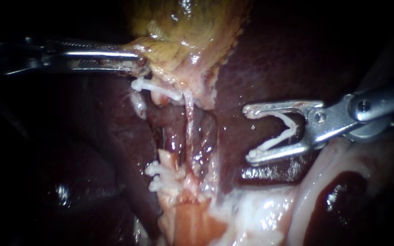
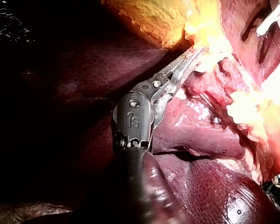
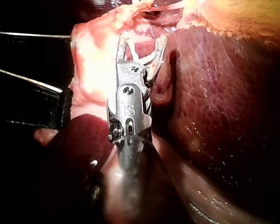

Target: Clipping first clip right tube

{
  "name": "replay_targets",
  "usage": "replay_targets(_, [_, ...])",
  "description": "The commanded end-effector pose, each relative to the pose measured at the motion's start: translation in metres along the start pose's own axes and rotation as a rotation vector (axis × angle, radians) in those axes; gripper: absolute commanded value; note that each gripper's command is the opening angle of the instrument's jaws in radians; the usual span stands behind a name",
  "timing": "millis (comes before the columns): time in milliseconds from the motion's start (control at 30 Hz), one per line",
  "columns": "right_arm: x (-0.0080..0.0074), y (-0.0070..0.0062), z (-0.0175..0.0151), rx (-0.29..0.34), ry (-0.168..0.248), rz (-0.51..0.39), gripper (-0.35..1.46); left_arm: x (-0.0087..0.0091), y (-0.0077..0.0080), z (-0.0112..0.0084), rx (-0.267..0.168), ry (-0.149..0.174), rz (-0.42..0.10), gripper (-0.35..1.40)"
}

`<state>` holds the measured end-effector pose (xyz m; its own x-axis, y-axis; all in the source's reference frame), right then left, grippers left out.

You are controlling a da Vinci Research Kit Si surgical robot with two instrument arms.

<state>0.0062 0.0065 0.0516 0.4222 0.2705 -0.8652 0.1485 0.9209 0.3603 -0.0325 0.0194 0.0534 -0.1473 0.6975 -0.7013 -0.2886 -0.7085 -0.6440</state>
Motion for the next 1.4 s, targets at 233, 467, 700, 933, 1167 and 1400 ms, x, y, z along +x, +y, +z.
replay_targets(233, [0.0000,0.0000,0.0001,0.001,0.000,0.000,0.50,0.0025,0.0003,-0.0022,-0.019,-0.003,-0.014,-0.35])
replay_targets(467, [0.0003,0.0000,0.0017,0.013,0.005,0.030,0.50,0.0071,0.0022,-0.0061,-0.018,0.041,0.001,-0.35])
replay_targets(700, [-0.0001,0.0001,0.0072,0.027,0.026,0.112,0.50,0.0069,0.0028,-0.0061,-0.016,0.045,0.002,-0.35])
replay_targets(933, [-0.0005,0.0002,0.0138,0.080,0.063,0.169,0.50,0.0066,0.0029,-0.0059,-0.014,0.045,0.004,-0.35])
replay_targets(1167, [0.0011,-0.0013,0.0152,0.161,0.171,0.213,0.50,0.0065,0.0030,-0.0057,-0.013,0.045,0.005,-0.35])
replay_targets(1400, [0.0025,-0.0031,0.0153,0.231,0.203,0.221,0.48,0.0064,0.0028,-0.0057,-0.014,0.045,0.005,-0.35])
